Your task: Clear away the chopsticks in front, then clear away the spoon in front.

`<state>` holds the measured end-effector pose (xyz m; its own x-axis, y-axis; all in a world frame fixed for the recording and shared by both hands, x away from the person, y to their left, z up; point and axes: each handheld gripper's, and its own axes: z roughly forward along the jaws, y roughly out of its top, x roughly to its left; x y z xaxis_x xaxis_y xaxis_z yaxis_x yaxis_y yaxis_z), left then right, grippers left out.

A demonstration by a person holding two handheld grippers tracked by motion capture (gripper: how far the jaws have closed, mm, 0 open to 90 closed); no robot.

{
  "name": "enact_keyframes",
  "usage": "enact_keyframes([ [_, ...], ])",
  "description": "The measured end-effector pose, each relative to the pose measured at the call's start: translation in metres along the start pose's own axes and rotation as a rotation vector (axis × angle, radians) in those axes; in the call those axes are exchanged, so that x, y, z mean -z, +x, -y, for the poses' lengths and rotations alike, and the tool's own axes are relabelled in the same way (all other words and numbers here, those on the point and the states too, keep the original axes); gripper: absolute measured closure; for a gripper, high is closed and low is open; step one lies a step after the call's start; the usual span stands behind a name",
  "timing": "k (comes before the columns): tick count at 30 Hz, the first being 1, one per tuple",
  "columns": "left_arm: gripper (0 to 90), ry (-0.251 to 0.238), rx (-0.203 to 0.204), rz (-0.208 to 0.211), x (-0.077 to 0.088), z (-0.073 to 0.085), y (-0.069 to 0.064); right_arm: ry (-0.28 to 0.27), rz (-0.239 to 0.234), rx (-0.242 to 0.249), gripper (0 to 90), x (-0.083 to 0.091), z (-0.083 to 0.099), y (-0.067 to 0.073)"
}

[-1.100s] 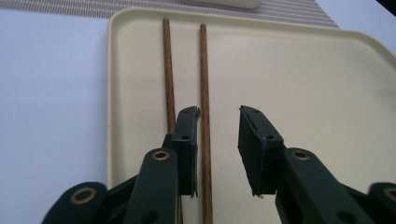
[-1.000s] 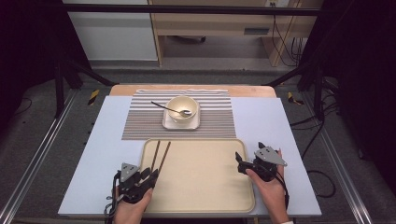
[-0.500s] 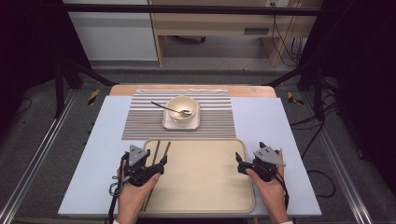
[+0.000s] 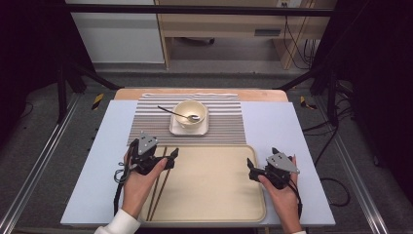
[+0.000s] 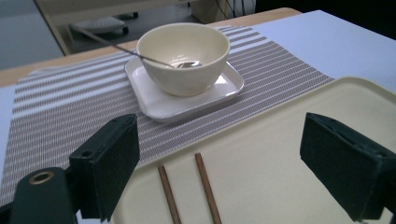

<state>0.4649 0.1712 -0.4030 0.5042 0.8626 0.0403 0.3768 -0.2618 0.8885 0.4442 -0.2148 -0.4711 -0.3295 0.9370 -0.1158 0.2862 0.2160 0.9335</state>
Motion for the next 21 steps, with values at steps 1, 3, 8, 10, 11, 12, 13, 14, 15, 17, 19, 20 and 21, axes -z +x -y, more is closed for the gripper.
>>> enact_keyframes([
  [1,10.6,-0.001,-0.010,0.003,-0.002,-0.001,0.001,0.000,0.002,0.002,4.9,0.000,0.000,0.000],
  [3,10.3,0.007,-0.017,0.006,-0.007,-0.004,0.002,0.003,0.003,0.002,4.9,0.001,0.000,-0.001],
  [8,10.4,0.020,-0.036,-0.003,-0.017,-0.008,0.006,-0.001,0.002,0.001,4.9,0.001,0.000,-0.001],
  [10,10.4,0.025,-0.046,-0.007,-0.020,-0.009,0.008,-0.001,0.003,0.002,4.9,0.001,0.000,-0.001],
  [11,10.5,0.024,-0.048,-0.005,-0.022,-0.010,0.009,-0.002,0.002,0.000,4.9,0.001,0.000,-0.001],
  [12,10.6,0.034,-0.067,-0.011,-0.024,-0.011,0.011,-0.001,0.002,0.001,5.0,0.001,0.000,-0.001],
  [13,10.7,0.037,-0.070,-0.015,-0.026,-0.012,0.012,0.000,0.002,0.002,5.0,0.001,0.000,-0.001],
  [14,10.7,0.039,-0.071,-0.017,-0.029,-0.013,0.014,0.000,0.002,0.001,5.0,0.000,0.000,-0.001],
  [15,10.8,0.040,-0.074,-0.026,-0.031,-0.014,0.017,0.000,0.001,0.000,5.0,0.000,0.000,-0.001],
  [17,11.0,0.048,-0.070,-0.033,-0.036,-0.016,0.023,-0.001,0.002,0.003,5.0,0.001,0.000,-0.001],
  [19,11.4,0.057,-0.055,-0.036,-0.042,-0.018,0.028,-0.001,0.002,0.002,5.1,0.001,0.000,-0.002],
  [20,11.4,0.059,-0.047,-0.032,-0.045,-0.019,0.030,-0.001,0.004,0.001,5.0,0.001,0.000,-0.002],
  [21,11.3,0.060,-0.043,-0.030,-0.048,-0.020,0.032,-0.001,0.004,0.001,5.0,0.001,0.000,-0.002],
])
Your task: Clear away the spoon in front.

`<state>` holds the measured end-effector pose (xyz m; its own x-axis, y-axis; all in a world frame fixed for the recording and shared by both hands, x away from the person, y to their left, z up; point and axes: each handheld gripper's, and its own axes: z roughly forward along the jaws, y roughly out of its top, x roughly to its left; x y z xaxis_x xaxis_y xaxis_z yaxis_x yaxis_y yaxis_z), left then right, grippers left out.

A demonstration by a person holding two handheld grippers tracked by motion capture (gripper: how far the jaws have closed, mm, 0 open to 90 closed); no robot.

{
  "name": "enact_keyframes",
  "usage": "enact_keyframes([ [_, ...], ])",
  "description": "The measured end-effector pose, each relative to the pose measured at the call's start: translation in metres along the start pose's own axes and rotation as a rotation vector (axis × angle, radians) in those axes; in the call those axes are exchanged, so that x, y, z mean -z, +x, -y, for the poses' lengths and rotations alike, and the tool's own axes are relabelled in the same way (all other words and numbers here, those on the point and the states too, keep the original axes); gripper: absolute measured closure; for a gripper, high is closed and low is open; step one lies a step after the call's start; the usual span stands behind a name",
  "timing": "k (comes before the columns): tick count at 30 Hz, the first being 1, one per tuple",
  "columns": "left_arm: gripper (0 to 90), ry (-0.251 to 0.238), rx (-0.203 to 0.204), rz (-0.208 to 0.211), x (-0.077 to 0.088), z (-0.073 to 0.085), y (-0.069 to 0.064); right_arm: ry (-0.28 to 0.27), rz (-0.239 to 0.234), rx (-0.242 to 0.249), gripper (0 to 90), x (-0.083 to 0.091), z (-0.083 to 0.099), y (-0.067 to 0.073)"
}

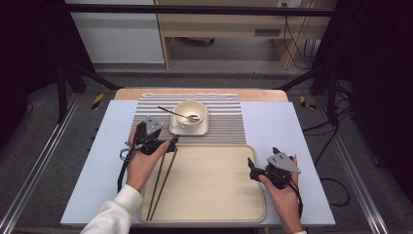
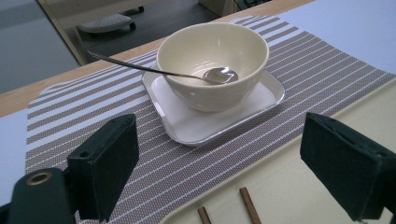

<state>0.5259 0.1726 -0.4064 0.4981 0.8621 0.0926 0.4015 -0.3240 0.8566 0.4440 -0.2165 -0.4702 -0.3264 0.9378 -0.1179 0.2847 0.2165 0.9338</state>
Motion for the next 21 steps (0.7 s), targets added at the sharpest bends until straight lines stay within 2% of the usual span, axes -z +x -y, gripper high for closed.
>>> enact_keyframes([
  [4,11.5,0.005,-0.002,-0.001,-0.011,-0.003,0.006,0.002,-0.001,-0.001,5.0,0.000,0.000,0.000],
  [7,11.7,0.012,0.015,-0.001,-0.017,-0.003,0.008,-0.001,0.001,0.001,5.0,0.000,0.000,0.000],
  [15,16.1,0.035,0.017,-0.037,-0.029,-0.001,0.015,0.003,0.004,0.001,5.0,0.001,0.000,-0.001],
  [21,20.2,0.026,0.069,-0.027,-0.040,-0.006,0.026,0.004,0.004,0.003,5.1,0.000,0.000,-0.001],
])
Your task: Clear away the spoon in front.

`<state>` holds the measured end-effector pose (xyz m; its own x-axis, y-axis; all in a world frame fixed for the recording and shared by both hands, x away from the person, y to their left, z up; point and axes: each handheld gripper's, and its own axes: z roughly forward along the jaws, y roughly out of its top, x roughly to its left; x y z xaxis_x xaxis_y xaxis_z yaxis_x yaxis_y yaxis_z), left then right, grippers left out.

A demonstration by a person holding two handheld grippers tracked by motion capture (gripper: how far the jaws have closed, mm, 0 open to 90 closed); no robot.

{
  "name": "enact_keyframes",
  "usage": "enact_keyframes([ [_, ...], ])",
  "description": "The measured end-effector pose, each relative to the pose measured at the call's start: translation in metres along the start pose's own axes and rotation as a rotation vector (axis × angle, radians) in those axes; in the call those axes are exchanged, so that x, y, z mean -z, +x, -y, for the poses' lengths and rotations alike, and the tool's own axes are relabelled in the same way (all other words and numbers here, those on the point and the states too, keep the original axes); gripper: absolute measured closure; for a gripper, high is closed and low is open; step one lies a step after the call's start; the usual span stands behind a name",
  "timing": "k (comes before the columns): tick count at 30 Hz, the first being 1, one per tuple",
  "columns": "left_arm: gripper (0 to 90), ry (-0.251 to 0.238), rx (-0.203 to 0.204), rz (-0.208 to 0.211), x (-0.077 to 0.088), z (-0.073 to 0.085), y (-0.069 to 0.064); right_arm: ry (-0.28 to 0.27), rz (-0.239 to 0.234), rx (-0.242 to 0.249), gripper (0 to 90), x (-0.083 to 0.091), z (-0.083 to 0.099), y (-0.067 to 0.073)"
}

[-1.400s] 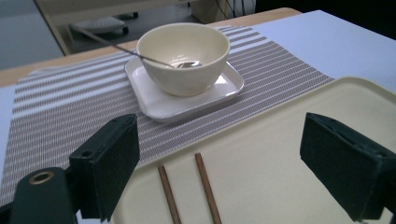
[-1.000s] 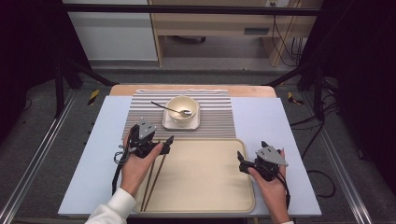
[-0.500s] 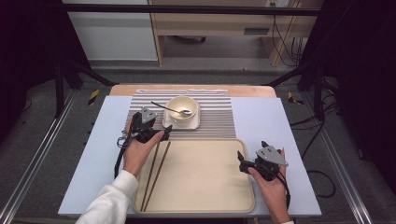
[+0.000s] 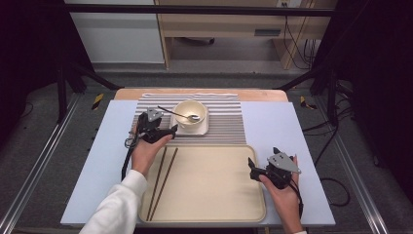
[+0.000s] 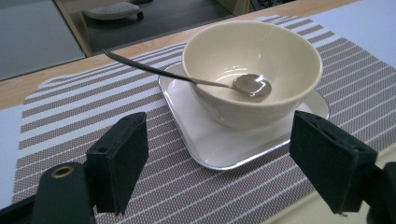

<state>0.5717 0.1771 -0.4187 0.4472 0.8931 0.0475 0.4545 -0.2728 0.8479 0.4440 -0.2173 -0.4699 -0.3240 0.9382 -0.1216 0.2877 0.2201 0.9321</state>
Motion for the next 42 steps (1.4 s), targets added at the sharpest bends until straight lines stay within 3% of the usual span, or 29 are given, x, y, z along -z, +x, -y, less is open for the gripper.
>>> enact_keyframes([
  [5,23.4,0.003,0.035,-0.007,-0.014,-0.004,0.006,-0.002,-0.001,-0.001,5.2,0.001,0.000,0.000],
  [9,25.9,0.005,0.036,-0.037,-0.022,-0.005,0.009,0.001,0.000,-0.005,5.3,0.000,0.001,-0.001],
  [16,29.4,0.001,0.052,-0.055,-0.031,-0.005,0.013,0.008,-0.002,-0.004,5.4,0.000,0.001,-0.001],
  [22,35.9,-0.057,0.074,-0.078,-0.032,-0.009,0.016,0.011,-0.007,0.004,5.5,-0.001,0.001,0.001],
  [31,44.8,-0.091,0.161,-0.046,-0.040,-0.009,0.025,0.016,-0.001,0.000,5.8,-0.001,0.002,0.001],
  [42,51.0,-0.108,0.175,-0.040,-0.045,-0.010,0.026,0.019,0.000,0.004,5.9,-0.002,0.002,0.001],
])
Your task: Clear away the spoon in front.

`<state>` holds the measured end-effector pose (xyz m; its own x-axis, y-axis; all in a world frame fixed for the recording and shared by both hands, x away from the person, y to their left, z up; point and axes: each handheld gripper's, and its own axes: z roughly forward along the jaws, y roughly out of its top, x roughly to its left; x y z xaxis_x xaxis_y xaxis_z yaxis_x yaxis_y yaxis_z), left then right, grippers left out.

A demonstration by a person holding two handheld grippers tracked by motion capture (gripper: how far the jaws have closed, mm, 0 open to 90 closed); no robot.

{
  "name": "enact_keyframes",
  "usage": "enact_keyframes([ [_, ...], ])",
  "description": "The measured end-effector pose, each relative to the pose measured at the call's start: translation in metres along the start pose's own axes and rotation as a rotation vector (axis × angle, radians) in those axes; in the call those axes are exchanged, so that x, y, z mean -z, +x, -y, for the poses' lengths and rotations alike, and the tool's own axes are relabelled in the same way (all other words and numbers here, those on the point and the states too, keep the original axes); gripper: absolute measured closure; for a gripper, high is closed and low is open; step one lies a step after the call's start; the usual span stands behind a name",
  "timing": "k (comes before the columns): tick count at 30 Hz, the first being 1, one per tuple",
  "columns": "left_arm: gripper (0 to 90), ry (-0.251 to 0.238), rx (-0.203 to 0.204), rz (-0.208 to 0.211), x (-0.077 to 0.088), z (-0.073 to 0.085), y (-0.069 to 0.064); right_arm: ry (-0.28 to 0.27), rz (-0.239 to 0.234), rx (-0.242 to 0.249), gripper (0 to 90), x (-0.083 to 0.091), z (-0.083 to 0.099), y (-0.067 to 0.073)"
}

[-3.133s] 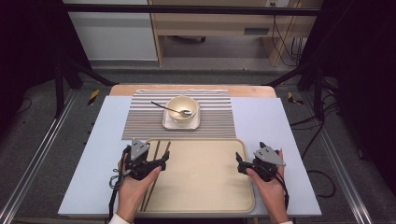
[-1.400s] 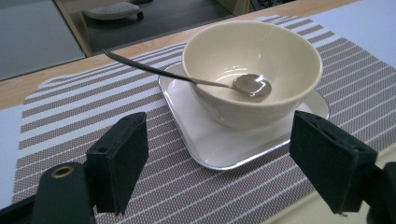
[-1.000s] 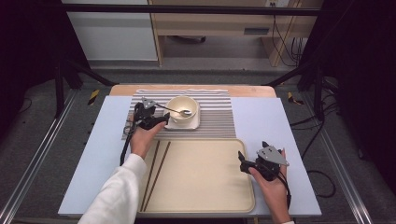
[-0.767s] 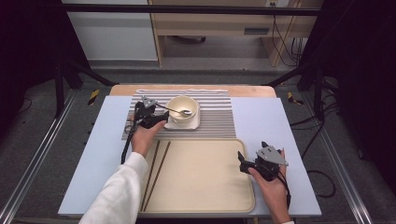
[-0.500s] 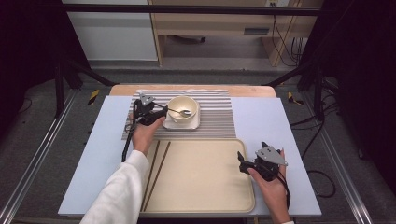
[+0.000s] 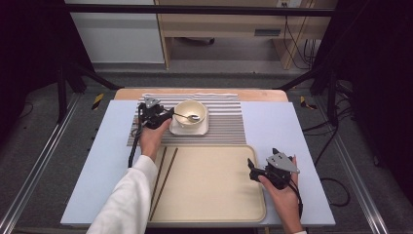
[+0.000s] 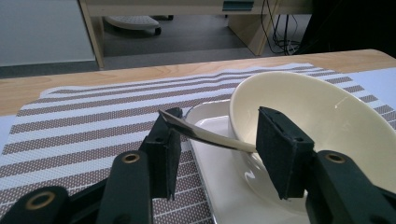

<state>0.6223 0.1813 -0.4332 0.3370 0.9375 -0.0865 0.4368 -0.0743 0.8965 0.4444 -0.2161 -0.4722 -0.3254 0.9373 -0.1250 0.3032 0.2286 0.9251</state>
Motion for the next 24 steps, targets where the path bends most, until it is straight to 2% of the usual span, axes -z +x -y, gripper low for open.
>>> enact_keyframes([
  [8,57.4,0.002,0.021,0.010,-0.0024,0.0016,0.0014,0.001,-0.002,0.003,5.9,-0.0001,0.0001,0.0000],
  [24,65.0,-0.006,0.011,0.017,-0.0002,0.0006,0.0016,0.000,-0.005,0.002,5.9,-0.0003,0.0000,0.0006],
])
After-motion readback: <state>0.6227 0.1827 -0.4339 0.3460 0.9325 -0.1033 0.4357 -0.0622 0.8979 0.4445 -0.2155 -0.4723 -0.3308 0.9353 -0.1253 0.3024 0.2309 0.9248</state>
